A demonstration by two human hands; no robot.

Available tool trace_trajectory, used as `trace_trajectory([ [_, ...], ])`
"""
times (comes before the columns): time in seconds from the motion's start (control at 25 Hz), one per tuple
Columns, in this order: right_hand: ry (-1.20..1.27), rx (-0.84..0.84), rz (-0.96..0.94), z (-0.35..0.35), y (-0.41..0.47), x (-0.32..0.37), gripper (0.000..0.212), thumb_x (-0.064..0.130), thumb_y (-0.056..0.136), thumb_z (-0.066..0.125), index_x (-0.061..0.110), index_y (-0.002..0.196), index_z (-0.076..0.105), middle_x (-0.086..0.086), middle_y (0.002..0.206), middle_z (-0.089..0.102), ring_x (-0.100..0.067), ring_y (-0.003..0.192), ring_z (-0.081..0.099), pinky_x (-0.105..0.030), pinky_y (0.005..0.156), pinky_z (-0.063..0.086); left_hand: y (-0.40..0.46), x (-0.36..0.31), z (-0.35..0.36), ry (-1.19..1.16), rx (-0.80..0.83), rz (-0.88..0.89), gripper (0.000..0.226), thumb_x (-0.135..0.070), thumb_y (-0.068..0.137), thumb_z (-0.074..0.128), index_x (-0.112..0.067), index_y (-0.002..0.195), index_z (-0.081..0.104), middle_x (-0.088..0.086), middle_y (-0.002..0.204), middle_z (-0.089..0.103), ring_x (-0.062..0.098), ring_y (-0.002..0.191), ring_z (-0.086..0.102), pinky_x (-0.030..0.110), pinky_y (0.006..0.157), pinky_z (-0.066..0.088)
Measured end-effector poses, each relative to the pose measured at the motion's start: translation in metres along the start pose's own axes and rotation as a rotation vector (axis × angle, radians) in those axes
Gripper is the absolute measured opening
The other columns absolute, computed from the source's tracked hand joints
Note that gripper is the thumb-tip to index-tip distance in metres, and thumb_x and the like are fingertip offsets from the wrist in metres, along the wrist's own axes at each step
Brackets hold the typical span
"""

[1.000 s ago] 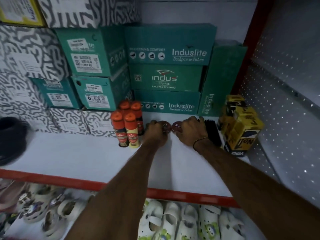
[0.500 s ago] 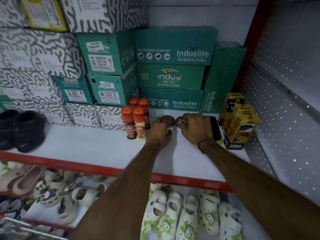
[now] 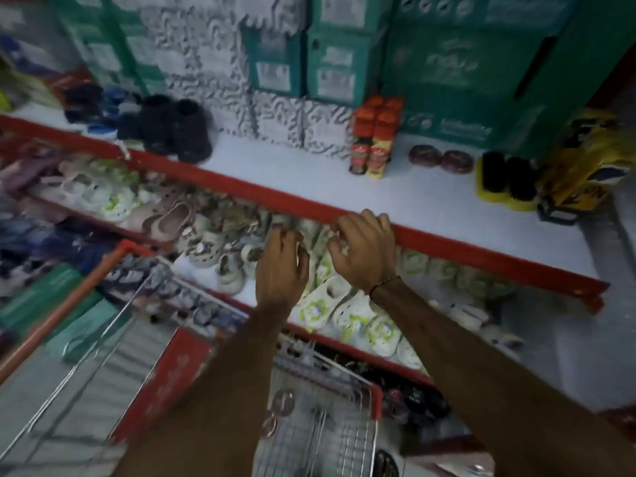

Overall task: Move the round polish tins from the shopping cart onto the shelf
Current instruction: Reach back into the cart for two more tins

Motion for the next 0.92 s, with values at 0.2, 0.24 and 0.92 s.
trace_trajectory([
  [0.2, 0.17, 0.455, -0.098, 0.106, -0.136, 0.073, 0.01, 0.021, 0.08, 0.065, 0.013, 0.084, 0.065, -0.008, 0.08, 0.067, -0.033, 0.078, 0.059, -0.041, 0.069, 0.045, -0.145, 0.117, 0.028, 0.086, 0.196, -0.298, 0.028, -0.007, 0.088, 0.065, -0.005, 0.116, 0.066, 0.02, 0.119, 0.063, 0.041, 0.098, 0.065, 0.046, 0.072, 0.057],
  [0.24, 0.179, 0.577, -0.097, 0.13, -0.171, 0.08, 0.014, 0.021, 0.077, 0.068, 0.012, 0.088, 0.067, -0.009, 0.085, 0.07, -0.034, 0.081, 0.062, -0.041, 0.07, 0.049, -0.178, 0.136, 0.042, 0.088, 0.298, -0.399, 0.035, -0.006, 0.086, 0.066, -0.005, 0.121, 0.065, 0.022, 0.126, 0.06, 0.042, 0.103, 0.064, 0.047, 0.074, 0.06],
  [0.92, -0.156, 1.393, -0.116, 0.327, -0.433, 0.063, 0.034, 0.015, 0.09, 0.07, 0.014, 0.121, 0.058, -0.011, 0.129, 0.051, -0.034, 0.118, 0.052, -0.046, 0.086, 0.059, -0.403, 0.235, 0.227, 0.254, 0.833, -0.738, 0.043, 0.006, 0.082, 0.065, -0.013, 0.118, 0.052, 0.016, 0.126, 0.051, 0.036, 0.112, 0.055, 0.046, 0.079, 0.062],
])
Point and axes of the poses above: each hand's wrist, its own y-axis towards the middle knuckle, its own z-axis out of the palm, x = y × z, the point moved 1 cm from there along y, towards the middle knuckle
